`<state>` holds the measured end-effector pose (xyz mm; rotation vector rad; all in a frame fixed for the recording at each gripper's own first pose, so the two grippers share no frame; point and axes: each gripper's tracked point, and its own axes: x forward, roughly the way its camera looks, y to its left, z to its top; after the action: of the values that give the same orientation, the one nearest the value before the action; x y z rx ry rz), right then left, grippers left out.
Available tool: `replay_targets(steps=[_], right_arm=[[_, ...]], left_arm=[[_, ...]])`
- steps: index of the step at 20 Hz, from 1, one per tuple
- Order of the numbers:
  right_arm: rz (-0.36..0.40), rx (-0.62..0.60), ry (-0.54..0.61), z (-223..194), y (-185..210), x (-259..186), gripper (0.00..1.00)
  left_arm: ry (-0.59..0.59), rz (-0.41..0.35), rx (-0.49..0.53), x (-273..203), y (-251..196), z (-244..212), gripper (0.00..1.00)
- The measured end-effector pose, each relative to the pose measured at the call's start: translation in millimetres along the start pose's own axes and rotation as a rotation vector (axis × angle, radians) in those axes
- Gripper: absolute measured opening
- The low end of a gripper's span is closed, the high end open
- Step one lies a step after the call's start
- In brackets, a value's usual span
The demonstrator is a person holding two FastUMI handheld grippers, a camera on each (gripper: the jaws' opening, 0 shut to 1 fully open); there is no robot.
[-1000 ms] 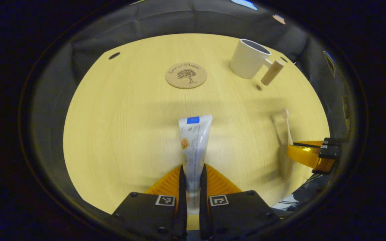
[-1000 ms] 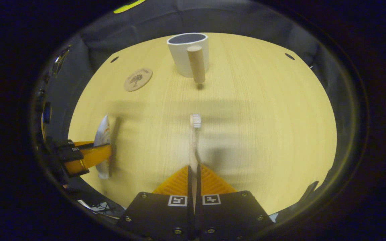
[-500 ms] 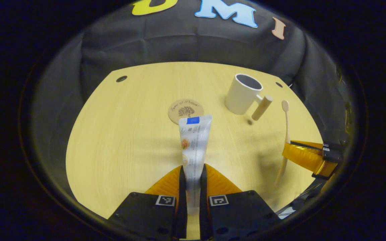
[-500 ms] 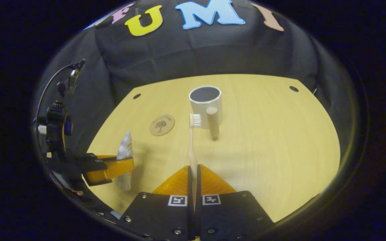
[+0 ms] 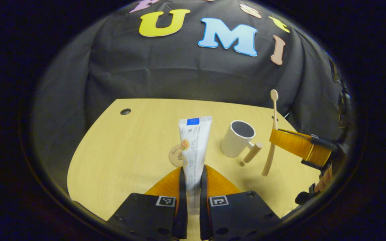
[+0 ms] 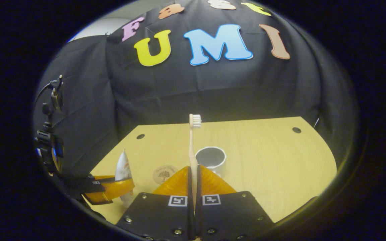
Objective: Put the toothbrush and toothpaste on the desktop into the cup, then pick up the cup and place it on the coaster on the desktop.
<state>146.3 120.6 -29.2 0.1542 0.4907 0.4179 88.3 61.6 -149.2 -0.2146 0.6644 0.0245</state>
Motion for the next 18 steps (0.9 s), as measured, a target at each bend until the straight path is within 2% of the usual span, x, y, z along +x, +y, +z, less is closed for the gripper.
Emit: replay_targets(steps=[2,4,7,11,14,18], right_arm=[[0.002,-0.013,-0.152,41.9,3.7,10.9,0.02],[-0.022,-0.04,-0.238,66.8,-2.8,26.7,0.02],[-0.075,-0.076,-0.288,82.8,-18.0,46.7,0.02],[-0.097,-0.084,-0.25,74.9,-32.7,83.4,0.02],[-0.115,-0.114,-0.158,46.7,-38.3,109.8,0.02],[-0.108,-0.144,-0.056,17.6,-43.0,121.5,0.03]], left_arm=[[-0.072,-0.006,-0.001,-4.4,1.9,22.6,0.22],[-0.113,-0.008,-0.003,-6.5,2.3,37.4,0.22],[-0.13,-0.011,-0.021,-5.3,4.9,44.6,0.22],[-0.144,-0.011,-0.028,-6.9,6.3,48.9,0.22],[-0.124,-0.004,-0.051,0.0,12.3,45.5,0.22],[-0.098,0.0,-0.066,9.2,11.9,39.3,0.22]])
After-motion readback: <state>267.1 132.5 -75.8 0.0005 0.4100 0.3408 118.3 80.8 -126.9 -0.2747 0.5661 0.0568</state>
